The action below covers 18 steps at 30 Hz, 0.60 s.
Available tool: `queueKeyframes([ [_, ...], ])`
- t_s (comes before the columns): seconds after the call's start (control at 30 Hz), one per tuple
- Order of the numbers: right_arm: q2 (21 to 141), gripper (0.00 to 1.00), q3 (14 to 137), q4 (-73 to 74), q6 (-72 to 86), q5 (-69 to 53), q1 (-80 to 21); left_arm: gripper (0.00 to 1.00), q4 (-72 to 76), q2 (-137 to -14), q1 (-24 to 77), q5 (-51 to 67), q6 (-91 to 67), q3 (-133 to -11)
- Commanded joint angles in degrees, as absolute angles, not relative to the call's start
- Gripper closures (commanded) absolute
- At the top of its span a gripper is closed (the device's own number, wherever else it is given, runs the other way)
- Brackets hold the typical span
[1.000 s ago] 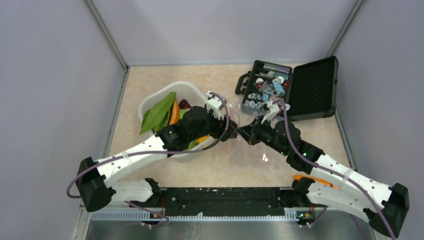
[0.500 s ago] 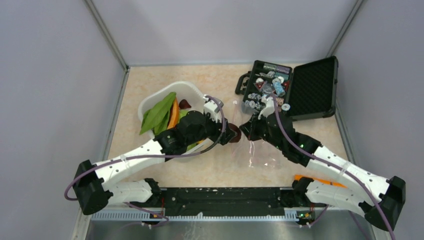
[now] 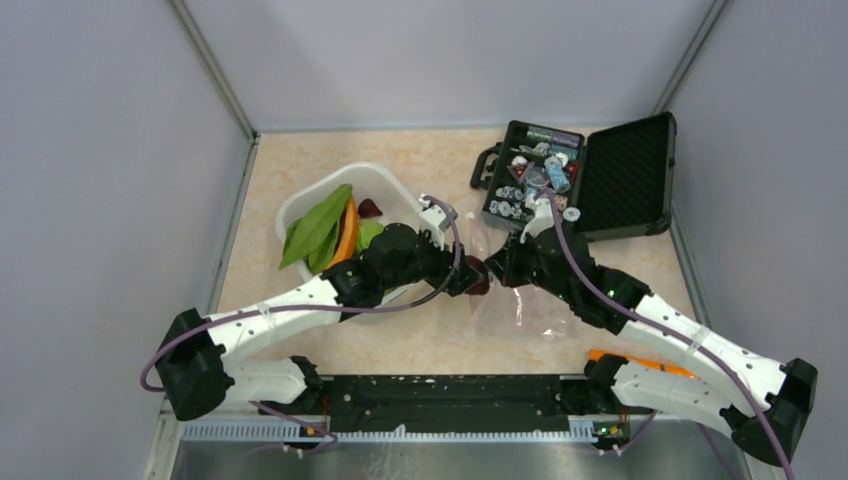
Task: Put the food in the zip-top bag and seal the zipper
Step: Place the fake fruit in the zipper food storage bag.
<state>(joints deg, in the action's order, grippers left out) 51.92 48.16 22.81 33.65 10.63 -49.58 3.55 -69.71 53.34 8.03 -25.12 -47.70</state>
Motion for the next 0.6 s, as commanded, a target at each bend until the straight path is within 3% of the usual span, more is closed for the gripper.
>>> queueKeyframes([
  [0.0,49.1,1.00,44.9,13.9,33.0,2.1,-49.2,0.65,2.2,-70.4,53.7,6.2,-22.2,-51.8],
  [0.13,47.7,1.00,44.3,10.4,31.7,-2.8,-49.3,0.67,-4.8,-72.6,53.8,0.8,-20.8,-53.4],
  [0.57,45.1,1.00,42.6,8.8,36.8,2.8,-49.3,0.69,-14.6,-72.9,56.4,-17.3,-21.1,-57.2],
])
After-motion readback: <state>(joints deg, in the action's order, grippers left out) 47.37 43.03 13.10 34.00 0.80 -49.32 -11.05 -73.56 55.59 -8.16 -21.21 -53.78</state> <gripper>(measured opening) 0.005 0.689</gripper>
